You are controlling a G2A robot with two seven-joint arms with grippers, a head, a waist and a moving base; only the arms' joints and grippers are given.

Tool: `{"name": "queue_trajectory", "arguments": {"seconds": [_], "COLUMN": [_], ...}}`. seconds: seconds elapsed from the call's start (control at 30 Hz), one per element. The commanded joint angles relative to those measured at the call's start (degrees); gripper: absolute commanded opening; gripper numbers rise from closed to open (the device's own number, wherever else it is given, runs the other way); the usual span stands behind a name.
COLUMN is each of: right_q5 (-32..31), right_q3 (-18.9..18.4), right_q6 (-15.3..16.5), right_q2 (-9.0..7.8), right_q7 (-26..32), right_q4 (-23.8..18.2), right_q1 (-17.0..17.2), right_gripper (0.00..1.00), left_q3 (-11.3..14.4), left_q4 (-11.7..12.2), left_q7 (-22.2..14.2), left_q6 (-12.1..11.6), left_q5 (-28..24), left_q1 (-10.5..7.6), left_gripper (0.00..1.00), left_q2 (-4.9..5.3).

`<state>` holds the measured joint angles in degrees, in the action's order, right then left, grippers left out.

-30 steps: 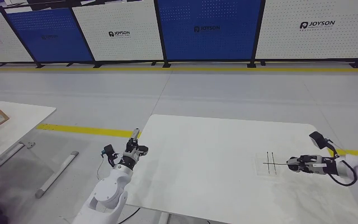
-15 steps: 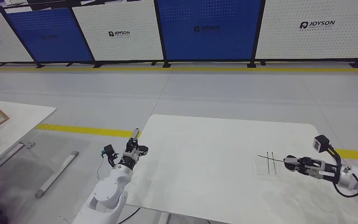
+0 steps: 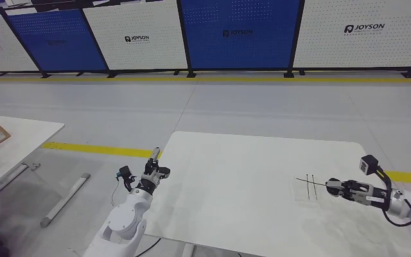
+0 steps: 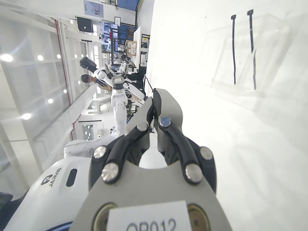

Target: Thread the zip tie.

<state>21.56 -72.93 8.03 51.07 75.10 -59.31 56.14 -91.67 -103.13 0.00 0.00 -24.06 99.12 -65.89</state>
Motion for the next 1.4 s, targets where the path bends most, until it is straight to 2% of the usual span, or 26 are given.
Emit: {"name": "queue_trajectory", "arguments": {"seconds": [0.0,0.2,0.27,0.37,0.5,0.6,1.37], "right_q5": [0.00,0.00,-0.91,-1.42,-1.73,-2.06,-2.35], "right_q3": [0.00,0.00,0.55,1.92,3.07,4.01,4.67], "right_q6": [0.00,0.00,-0.59,0.73,8.42,11.45,11.20], "right_q2": [0.00,0.00,0.21,0.69,1.27,1.56,1.72], "right_q7": [0.00,0.00,-3.66,-5.81,-7.04,-7.07,-6.42], "right_q4": [0.00,0.00,-0.89,-1.80,-3.23,-5.38,-6.14], "right_q1": [0.00,0.00,0.66,0.72,0.20,0.55,0.34], "right_gripper": [0.00,0.00,0.00,0.00,0.00,0.00,0.00], "left_q3": [0.00,0.00,0.00,0.00,0.00,0.00,0.00], "left_q4": [0.00,0.00,0.00,0.00,0.00,0.00,0.00], "left_q7": [0.00,0.00,0.00,0.00,0.00,0.00,0.00], "left_q6": [0.00,0.00,0.00,0.00,0.00,0.00,0.00], "left_q5": [0.00,0.00,0.00,0.00,0.00,0.00,0.00], "left_q1": [0.00,0.00,0.00,0.00,0.00,0.00,0.00], "left_gripper": [1.00,1.00,1.00,1.00,1.00,1.00,1.00], "left_q2": [0.00,0.00,0.00,0.00,0.00,0.00,0.00]}}
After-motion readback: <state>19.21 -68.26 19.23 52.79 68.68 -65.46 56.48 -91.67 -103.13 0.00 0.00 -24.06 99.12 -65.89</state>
